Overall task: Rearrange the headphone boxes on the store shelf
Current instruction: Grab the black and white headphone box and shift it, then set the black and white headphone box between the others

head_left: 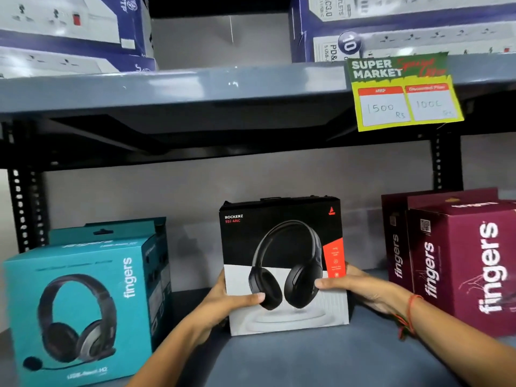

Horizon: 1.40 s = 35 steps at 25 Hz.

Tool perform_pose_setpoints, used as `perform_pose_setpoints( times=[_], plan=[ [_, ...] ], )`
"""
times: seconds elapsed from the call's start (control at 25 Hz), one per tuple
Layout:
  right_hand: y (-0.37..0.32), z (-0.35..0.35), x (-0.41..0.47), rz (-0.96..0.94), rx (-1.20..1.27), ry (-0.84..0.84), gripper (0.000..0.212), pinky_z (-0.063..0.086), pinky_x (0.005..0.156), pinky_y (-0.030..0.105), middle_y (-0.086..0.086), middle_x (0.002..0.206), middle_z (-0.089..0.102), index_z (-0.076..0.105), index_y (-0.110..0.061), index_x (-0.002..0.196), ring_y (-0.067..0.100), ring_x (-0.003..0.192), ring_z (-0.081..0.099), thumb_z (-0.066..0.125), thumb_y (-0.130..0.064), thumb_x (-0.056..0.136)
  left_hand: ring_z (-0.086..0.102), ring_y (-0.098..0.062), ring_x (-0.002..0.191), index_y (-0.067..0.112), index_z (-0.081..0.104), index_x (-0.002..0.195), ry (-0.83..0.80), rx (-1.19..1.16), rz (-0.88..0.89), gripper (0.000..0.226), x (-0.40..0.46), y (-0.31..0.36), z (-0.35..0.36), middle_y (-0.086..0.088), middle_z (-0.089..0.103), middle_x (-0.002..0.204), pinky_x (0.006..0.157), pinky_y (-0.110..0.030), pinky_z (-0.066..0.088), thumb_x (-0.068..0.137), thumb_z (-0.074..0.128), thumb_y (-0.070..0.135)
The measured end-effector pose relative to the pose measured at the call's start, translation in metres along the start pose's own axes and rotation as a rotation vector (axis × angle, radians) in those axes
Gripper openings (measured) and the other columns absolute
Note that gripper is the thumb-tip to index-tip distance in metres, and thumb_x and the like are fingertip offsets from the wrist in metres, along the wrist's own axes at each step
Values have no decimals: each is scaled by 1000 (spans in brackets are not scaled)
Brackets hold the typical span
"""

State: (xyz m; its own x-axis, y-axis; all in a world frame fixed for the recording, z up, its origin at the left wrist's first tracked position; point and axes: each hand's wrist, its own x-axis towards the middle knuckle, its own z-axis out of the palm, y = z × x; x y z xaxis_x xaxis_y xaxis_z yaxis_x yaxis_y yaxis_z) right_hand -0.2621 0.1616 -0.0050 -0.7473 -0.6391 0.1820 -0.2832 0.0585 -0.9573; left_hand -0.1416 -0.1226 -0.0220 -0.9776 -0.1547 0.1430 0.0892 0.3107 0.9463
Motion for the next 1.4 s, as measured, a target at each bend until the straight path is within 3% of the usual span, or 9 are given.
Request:
perform_pose_setpoints(
  times=[0.48, 0.6, 0.72, 0.8, 0.88, 1.0, 1.12, 1.24, 1.4],
  plan=[
    [-9, 16, -57, 17, 7, 40, 61, 52, 88, 25, 2, 119, 76, 57, -14, 133, 15, 111, 71, 83, -16, 78, 68, -1, 110, 31, 50, 137, -37, -33, 28, 87, -47, 9, 11, 15, 74, 119, 88, -18, 52, 62, 95, 34],
    [-22, 26, -73, 15, -65, 97, 99, 51, 88, 25, -2, 123, 74, 50, -18, 141, 10, 112, 70, 94, -43, 55, 66, 1, 112, 29, 43, 143, -44, -30, 32, 96, -60, 17, 12, 16, 71, 124, 85, -15, 53, 63, 94, 35],
    [-41, 45, -84, -218, -124, 455, 144, 35, 115, 34, -4, 161, 36, 20, -33, 156, 7, 142, 40, 85, -75, 35, 39, -10, 144, 30, 15, 160, 151, 105, 157, 124, -85, 33, 10, 15, 41, 155, 117, -36, 37, 63, 88, 54],
    [-57, 66, -93, -443, -275, 770, 132, 21, 122, 38, -11, 166, 17, 13, -33, 158, 6, 151, 20, 77, -75, 51, 21, -5, 151, 30, 10, 161, 396, 288, 458, 113, -115, 43, -2, 15, 21, 164, 122, -30, 23, 75, 78, 55],
    [-77, 107, -104, -733, -401, 892, 107, 23, 123, 40, -5, 164, 23, 21, -26, 157, 12, 152, 23, 72, -56, 68, 12, -3, 154, 29, 10, 161, 614, 488, 747, 100, -144, 47, -30, 11, 12, 168, 123, -22, 15, 84, 71, 53],
    [-105, 186, -102, -1001, -561, 692, 86, 25, 121, 35, 4, 159, 36, 34, -16, 150, 18, 149, 33, 71, -39, 76, 2, -16, 157, 28, -2, 161, 875, 655, 851, 110, -161, 30, -88, -7, 5, 170, 126, -30, 5, 80, 67, 58],
    [-109, 246, -65, -811, -601, 347, 92, 17, 122, 21, -13, 163, 23, 25, -30, 154, 0, 150, 21, 73, -48, 77, -9, -17, 156, 21, -12, 160, 960, 616, 627, 137, -167, 7, -140, -4, -8, 169, 125, -26, -4, 65, 73, 71],
    [-102, 283, -18, -387, -542, 82, 111, 13, 122, 24, -20, 163, 10, 1, -36, 157, 0, 151, 11, 78, -50, 77, 5, -24, 156, 19, -12, 160, 812, 398, 299, 159, -159, -23, -185, -5, 3, 169, 126, -41, 11, 46, 90, 60],
    [-76, 298, 25, -93, -213, -182, 110, 33, 115, 24, -19, 149, 41, 11, -31, 157, 3, 135, 43, 86, -31, 76, 57, -20, 129, 32, 14, 156, 438, -41, 128, 154, -148, -46, -226, 1, 54, 146, 108, -43, 47, 31, 102, 44]
  ],
)
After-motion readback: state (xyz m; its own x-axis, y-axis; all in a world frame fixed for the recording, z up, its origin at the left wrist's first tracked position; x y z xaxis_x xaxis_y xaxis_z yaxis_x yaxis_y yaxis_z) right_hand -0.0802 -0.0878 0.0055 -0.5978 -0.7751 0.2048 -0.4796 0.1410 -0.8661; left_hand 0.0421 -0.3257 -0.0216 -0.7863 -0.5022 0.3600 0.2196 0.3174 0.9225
